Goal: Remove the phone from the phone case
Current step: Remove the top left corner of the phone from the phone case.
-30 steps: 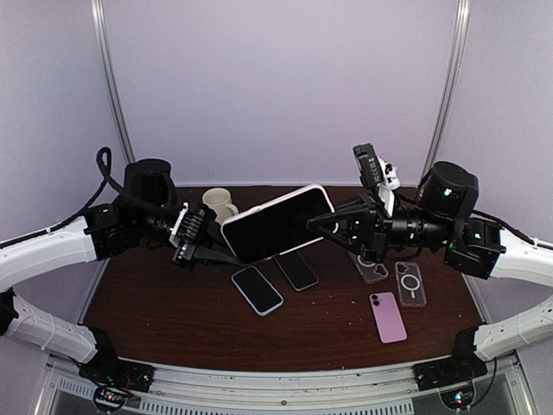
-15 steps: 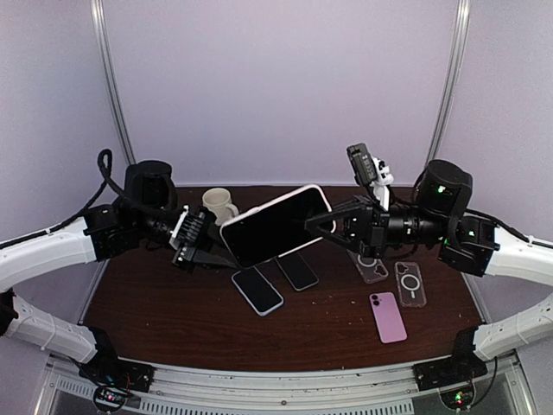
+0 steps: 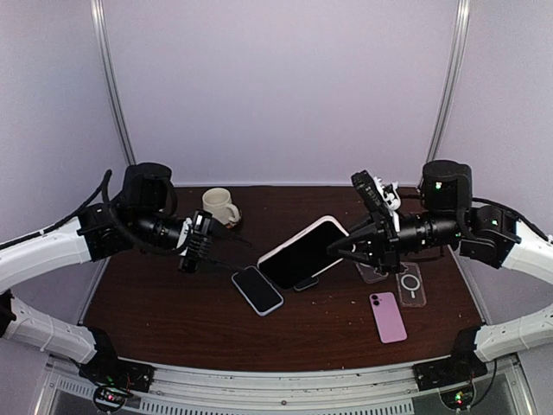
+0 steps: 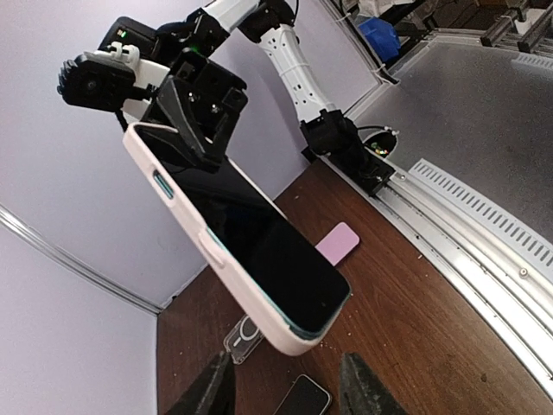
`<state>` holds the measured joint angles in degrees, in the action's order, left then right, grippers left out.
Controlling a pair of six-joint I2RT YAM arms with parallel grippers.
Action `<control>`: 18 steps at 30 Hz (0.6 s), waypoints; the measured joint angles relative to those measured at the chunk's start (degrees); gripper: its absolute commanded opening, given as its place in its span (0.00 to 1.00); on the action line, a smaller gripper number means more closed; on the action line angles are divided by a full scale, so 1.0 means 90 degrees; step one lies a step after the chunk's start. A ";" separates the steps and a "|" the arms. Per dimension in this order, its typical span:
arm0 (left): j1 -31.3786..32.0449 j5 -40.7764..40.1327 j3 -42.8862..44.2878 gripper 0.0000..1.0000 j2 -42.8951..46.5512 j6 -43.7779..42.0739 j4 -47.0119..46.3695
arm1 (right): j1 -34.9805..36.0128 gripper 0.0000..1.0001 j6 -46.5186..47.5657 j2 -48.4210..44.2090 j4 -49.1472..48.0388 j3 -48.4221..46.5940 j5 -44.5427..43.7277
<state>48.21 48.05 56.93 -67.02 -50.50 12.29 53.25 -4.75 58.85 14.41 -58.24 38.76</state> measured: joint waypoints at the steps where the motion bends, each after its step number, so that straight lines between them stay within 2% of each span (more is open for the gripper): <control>1: -0.0002 0.0022 0.0024 0.45 0.0024 -0.0107 0.0078 | -0.0015 0.00 0.0333 -0.0075 0.0243 0.0000 0.0002; 4: 0.0000 0.0136 0.0092 0.46 0.0029 -0.0350 0.0274 | -0.0034 0.00 0.1105 -0.0272 0.0656 0.0015 0.0022; 9: 0.0092 0.0095 0.0095 0.45 -0.0075 -0.0588 0.0369 | -0.0034 0.00 0.2004 -0.0554 0.0767 0.0121 0.0250; 18: 0.0651 -0.0138 0.0095 0.42 -0.0311 -0.0704 0.0420 | -0.0017 0.00 0.2567 -0.0508 0.0780 0.0143 0.0583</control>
<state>54.06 46.81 57.78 -69.82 -56.84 16.08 53.10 18.35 54.28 21.43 -56.95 44.01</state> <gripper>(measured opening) 0.434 0.098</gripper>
